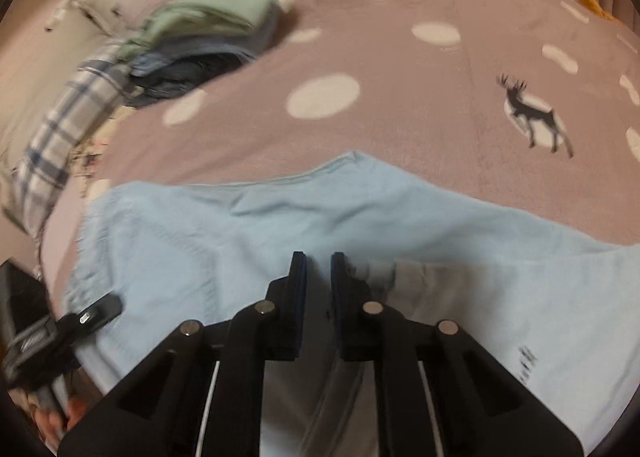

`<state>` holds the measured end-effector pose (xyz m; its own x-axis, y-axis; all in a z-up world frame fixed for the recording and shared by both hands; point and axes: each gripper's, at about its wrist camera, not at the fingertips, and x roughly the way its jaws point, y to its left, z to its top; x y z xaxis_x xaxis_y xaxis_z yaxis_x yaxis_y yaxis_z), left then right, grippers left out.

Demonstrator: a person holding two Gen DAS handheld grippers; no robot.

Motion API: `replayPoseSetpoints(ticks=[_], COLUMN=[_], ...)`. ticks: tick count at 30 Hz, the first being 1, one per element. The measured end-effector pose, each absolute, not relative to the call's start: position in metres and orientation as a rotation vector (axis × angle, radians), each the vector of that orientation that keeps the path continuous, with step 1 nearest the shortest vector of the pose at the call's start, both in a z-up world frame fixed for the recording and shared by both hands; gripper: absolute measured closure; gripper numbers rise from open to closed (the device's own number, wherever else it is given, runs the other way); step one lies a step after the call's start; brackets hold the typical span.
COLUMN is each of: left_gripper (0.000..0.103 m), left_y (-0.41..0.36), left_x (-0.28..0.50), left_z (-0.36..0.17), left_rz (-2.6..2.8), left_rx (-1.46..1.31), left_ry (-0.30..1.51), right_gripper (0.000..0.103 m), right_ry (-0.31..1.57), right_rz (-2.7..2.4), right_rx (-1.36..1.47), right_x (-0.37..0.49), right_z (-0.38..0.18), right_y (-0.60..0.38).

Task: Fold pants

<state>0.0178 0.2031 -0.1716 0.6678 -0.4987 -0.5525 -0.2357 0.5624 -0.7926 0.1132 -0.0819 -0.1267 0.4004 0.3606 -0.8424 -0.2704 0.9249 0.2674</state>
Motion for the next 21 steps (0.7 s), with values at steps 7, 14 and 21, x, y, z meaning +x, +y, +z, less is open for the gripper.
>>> replayPoseSetpoints(ticks=[7,14,21], left_gripper=[0.077,0.077,0.078], left_y=[0.198,0.186,0.173], left_x=[0.018,0.025,0.017], left_z=[-0.169,-0.151,-0.114], left_rz=[-0.168,-0.115,-0.139], left_rx=[-0.946,-0.844,-0.767], left_ry=[0.849,0.901,0.838], right_gripper=[0.09,0.089,0.082], right_ry=[1.06,1.03,0.924], right_rz=[0.415,0.489,0.45], right_rx=[-0.089,-0.073,0.134], right_x=[0.025,-0.059,-0.053], right_z=[-0.115,-0.11,-0.087], right_y=[-0.067,-0.091,-0.133])
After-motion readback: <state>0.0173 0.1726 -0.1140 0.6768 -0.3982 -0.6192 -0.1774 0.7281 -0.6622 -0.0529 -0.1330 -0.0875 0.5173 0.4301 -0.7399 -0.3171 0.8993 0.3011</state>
